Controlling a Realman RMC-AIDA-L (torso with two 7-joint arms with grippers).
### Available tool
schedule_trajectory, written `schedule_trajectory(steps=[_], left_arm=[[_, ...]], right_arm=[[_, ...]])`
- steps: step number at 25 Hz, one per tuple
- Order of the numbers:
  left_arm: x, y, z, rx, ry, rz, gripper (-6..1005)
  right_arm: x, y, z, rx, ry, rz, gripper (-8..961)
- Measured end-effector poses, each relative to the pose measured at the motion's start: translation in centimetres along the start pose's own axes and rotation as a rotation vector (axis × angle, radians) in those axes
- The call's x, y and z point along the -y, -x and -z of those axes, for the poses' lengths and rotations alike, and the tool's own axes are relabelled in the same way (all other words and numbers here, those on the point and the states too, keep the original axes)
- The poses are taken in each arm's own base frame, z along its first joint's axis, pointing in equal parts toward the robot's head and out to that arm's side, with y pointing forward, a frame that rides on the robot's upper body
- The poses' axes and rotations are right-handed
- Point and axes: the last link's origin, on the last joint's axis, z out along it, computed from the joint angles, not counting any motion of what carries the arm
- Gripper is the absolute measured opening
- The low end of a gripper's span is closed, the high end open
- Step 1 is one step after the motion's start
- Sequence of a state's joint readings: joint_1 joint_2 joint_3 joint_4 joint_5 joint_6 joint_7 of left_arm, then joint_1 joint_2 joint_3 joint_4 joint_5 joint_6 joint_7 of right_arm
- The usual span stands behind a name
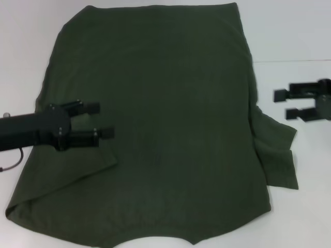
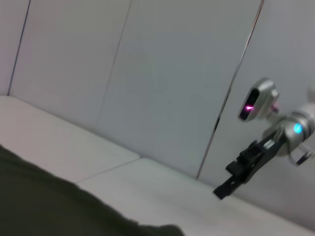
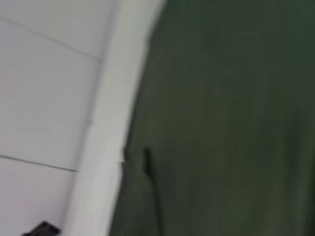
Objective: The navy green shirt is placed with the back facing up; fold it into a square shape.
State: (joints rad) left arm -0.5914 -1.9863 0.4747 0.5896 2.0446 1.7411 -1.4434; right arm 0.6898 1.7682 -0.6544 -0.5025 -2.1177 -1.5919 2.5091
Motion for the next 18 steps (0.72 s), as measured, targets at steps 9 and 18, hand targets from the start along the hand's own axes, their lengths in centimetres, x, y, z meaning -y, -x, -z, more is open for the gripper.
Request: schedule_trajectory(steps=[9,18], left_arm=[[0.1,1.1,-0.1,0.035,-0.018,-0.093,949],[-0.4,2.2,-0.6,-0.002,-0.017,-0.097,950]], right_arm=[[2.3,-2.0,1.3,-0.119,-0.156,-0.122,879],[4.1,-2.0,1.5,-0.089,-0.249,-0.118,879]])
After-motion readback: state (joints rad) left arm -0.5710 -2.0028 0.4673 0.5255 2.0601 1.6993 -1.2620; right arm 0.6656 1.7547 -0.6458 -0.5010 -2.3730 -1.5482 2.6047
